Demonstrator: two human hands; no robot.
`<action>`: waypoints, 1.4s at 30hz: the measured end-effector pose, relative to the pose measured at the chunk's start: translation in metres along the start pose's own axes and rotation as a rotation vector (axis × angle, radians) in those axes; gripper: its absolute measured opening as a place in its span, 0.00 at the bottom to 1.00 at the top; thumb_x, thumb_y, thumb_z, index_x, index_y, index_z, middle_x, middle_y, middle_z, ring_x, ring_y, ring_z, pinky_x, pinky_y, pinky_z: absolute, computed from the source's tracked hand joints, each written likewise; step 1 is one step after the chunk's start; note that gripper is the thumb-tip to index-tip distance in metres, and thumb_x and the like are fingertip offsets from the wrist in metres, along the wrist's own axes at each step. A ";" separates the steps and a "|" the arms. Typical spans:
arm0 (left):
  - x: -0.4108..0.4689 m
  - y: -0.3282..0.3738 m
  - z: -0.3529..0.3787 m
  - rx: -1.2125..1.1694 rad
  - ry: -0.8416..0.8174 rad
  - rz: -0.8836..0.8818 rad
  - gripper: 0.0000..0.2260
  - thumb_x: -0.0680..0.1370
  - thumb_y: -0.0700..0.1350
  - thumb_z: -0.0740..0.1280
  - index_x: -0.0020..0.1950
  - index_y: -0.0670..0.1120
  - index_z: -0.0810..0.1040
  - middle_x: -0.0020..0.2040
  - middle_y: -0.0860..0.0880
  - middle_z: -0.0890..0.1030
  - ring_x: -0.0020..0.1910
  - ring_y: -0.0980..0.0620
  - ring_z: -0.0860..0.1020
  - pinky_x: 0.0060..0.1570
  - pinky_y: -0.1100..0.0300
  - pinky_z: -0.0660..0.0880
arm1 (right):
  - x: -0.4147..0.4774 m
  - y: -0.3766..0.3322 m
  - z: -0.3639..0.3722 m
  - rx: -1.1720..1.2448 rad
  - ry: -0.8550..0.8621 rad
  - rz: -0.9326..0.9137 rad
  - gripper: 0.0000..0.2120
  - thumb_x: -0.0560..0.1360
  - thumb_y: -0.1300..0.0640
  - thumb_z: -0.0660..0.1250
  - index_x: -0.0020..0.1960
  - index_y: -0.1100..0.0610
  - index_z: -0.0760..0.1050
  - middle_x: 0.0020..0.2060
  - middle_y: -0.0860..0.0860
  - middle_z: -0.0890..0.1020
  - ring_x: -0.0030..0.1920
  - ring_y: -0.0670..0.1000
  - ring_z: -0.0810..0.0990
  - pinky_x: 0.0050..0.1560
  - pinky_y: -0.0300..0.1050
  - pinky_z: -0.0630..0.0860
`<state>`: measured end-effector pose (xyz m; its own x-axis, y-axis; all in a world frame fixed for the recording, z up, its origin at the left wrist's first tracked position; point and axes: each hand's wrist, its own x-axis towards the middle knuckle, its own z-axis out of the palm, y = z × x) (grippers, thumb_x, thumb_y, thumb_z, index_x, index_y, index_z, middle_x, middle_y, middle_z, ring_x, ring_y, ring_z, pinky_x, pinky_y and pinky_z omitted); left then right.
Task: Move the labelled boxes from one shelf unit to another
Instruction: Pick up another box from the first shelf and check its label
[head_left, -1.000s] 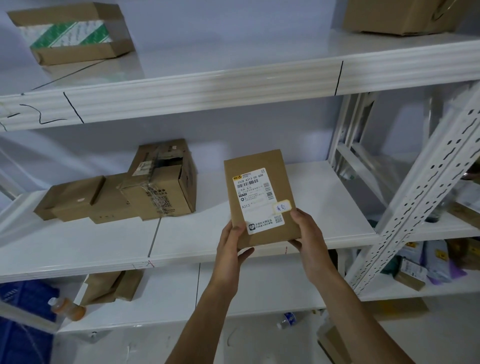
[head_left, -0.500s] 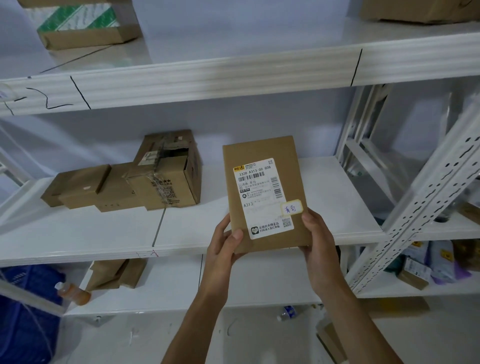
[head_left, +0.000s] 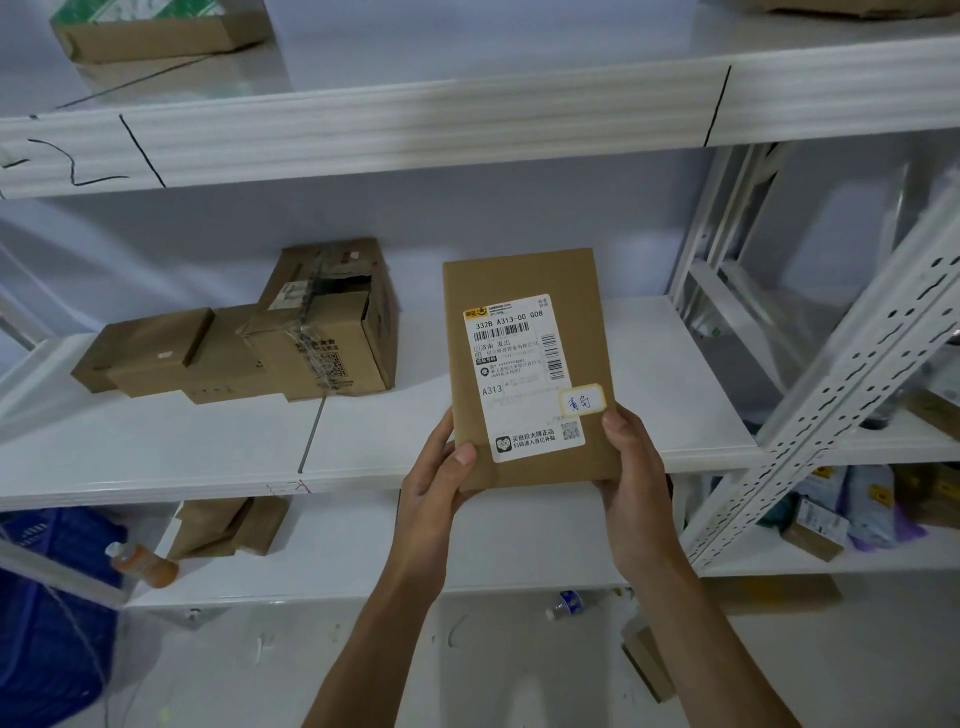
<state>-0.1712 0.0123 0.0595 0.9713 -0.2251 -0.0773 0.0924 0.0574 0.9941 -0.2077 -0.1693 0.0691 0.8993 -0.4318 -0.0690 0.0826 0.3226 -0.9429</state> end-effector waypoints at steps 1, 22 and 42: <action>0.000 0.000 0.000 0.002 -0.001 0.000 0.37 0.73 0.65 0.65 0.81 0.54 0.68 0.71 0.51 0.81 0.71 0.48 0.78 0.71 0.39 0.74 | 0.000 0.001 -0.001 -0.001 0.001 0.003 0.18 0.73 0.44 0.64 0.61 0.47 0.79 0.52 0.45 0.88 0.52 0.43 0.86 0.56 0.47 0.77; -0.001 0.005 0.009 0.015 0.037 0.038 0.36 0.73 0.66 0.65 0.80 0.56 0.69 0.67 0.53 0.84 0.69 0.49 0.80 0.69 0.42 0.77 | 0.012 -0.016 -0.015 -0.108 -0.171 0.053 0.25 0.74 0.41 0.63 0.70 0.46 0.75 0.59 0.47 0.86 0.60 0.48 0.84 0.63 0.51 0.78; -0.019 0.042 -0.037 0.177 0.372 0.122 0.20 0.84 0.57 0.60 0.73 0.51 0.79 0.62 0.58 0.86 0.62 0.61 0.82 0.67 0.62 0.77 | 0.022 -0.014 0.049 -0.297 -0.408 0.114 0.19 0.82 0.40 0.58 0.70 0.41 0.75 0.58 0.40 0.86 0.58 0.40 0.83 0.62 0.47 0.78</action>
<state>-0.1777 0.0555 0.0994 0.9887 0.1405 0.0517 -0.0359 -0.1127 0.9930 -0.1681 -0.1423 0.0968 0.9946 -0.0250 -0.1004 -0.0984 0.0698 -0.9927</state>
